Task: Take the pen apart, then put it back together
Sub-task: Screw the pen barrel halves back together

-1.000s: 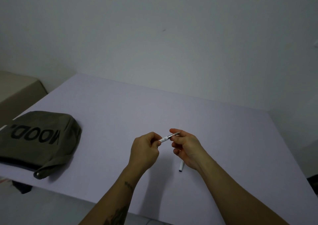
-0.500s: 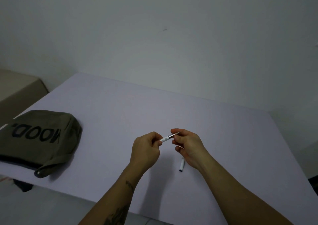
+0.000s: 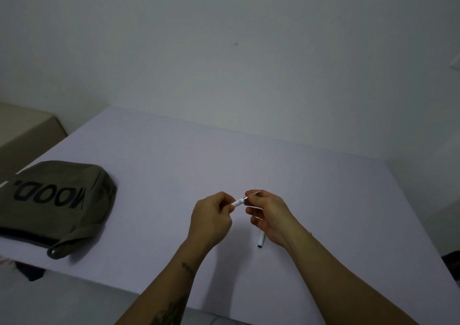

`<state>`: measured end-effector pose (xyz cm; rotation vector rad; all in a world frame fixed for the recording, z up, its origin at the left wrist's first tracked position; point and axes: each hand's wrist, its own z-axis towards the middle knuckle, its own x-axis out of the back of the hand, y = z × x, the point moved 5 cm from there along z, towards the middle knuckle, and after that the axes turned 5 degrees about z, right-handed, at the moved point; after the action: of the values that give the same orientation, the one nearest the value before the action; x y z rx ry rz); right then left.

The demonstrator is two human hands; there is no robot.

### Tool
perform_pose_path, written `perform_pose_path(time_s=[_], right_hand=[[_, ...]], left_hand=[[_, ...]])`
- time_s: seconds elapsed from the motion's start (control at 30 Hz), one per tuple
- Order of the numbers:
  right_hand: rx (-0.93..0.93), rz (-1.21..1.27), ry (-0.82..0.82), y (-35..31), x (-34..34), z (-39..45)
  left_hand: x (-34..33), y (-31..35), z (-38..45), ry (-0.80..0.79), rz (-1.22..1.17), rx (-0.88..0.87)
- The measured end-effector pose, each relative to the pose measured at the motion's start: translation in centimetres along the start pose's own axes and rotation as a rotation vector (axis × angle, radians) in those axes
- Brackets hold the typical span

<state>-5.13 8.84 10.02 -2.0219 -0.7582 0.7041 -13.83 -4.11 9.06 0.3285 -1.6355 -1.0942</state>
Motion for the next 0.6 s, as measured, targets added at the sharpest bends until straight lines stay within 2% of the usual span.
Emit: perform_pose_path(time_s=[0.47,0.6], right_hand=[[-0.005,0.051,-0.005,0.01,-0.30,-0.25],[0.013,-0.030,0.023,0.09,-0.39,-0.21]], left_hand=[[0.15,-0.07,-0.27,0.000,-0.026,0.032],[0.00,-0.28,-0.36,-0.005,-0.028,0.030]])
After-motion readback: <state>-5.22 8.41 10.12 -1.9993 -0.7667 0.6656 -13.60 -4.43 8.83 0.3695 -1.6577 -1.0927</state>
